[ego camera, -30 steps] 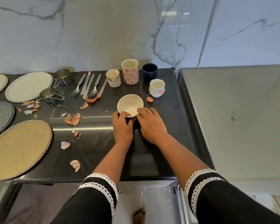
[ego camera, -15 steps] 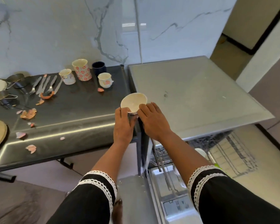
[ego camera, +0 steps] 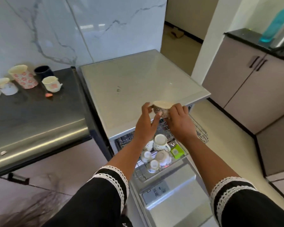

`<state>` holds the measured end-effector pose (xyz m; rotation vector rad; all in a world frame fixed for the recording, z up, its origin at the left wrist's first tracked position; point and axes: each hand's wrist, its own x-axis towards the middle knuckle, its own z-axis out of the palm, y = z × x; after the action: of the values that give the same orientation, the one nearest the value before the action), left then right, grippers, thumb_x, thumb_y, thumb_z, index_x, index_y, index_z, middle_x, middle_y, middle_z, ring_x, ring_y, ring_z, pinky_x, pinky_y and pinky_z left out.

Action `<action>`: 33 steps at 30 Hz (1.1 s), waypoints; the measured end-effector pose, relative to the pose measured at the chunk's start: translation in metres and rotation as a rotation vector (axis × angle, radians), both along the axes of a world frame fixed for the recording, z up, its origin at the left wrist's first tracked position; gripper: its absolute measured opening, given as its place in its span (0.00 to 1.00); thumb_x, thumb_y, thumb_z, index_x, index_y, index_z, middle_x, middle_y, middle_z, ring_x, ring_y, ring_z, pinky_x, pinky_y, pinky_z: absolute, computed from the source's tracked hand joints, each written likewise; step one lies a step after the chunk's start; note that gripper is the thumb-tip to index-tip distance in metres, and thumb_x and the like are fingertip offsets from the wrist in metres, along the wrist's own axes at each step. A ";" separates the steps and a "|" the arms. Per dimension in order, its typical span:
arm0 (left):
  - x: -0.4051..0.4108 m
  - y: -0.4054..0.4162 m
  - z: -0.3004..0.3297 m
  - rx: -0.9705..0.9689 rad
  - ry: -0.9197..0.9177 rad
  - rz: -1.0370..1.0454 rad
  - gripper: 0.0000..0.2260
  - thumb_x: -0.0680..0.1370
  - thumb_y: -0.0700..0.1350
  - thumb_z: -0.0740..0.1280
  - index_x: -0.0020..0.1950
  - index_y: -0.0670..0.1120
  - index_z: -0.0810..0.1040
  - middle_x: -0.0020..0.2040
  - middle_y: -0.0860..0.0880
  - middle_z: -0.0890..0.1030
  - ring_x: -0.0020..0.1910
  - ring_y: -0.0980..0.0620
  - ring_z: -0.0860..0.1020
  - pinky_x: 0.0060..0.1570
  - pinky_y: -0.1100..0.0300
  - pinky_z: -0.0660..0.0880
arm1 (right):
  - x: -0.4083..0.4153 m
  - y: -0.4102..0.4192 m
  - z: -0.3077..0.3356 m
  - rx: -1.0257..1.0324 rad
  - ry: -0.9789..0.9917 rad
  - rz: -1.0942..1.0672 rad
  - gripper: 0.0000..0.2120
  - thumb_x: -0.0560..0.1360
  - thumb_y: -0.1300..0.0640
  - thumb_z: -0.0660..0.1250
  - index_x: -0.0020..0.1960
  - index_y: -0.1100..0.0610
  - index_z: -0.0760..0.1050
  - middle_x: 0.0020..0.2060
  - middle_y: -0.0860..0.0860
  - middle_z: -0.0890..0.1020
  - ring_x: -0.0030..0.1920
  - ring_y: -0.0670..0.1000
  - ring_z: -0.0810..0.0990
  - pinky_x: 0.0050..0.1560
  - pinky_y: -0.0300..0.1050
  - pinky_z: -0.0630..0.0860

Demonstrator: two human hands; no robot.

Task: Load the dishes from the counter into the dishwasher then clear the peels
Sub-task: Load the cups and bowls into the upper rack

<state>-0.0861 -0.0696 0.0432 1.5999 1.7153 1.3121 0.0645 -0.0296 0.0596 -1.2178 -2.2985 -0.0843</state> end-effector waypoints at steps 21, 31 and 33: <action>0.054 0.116 -0.074 -0.787 0.114 -0.499 0.34 0.76 0.27 0.55 0.78 0.52 0.57 0.75 0.50 0.66 0.61 0.45 0.76 0.36 0.70 0.69 | 0.077 0.101 -0.098 -1.016 0.376 -0.466 0.31 0.63 0.55 0.80 0.53 0.54 0.61 0.41 0.50 0.70 0.45 0.54 0.69 0.37 0.46 0.66; 0.061 0.159 -0.148 -0.893 0.138 -0.436 0.29 0.76 0.37 0.58 0.76 0.55 0.62 0.75 0.50 0.66 0.68 0.50 0.70 0.61 0.59 0.69 | 0.067 0.141 -0.185 -1.227 0.611 -0.565 0.36 0.71 0.57 0.76 0.66 0.61 0.55 0.53 0.57 0.72 0.51 0.56 0.73 0.51 0.49 0.72; 0.060 0.163 -0.162 -0.903 0.169 -0.420 0.30 0.75 0.38 0.58 0.76 0.56 0.62 0.75 0.50 0.66 0.70 0.48 0.68 0.66 0.55 0.68 | 0.065 0.144 -0.205 -1.268 0.597 -0.576 0.35 0.72 0.54 0.74 0.67 0.61 0.55 0.54 0.57 0.73 0.51 0.56 0.73 0.49 0.48 0.71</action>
<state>-0.0262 0.0932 -0.1191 1.3924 1.5801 0.1332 0.1294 0.1145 -0.1459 -2.0371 -1.2788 1.4870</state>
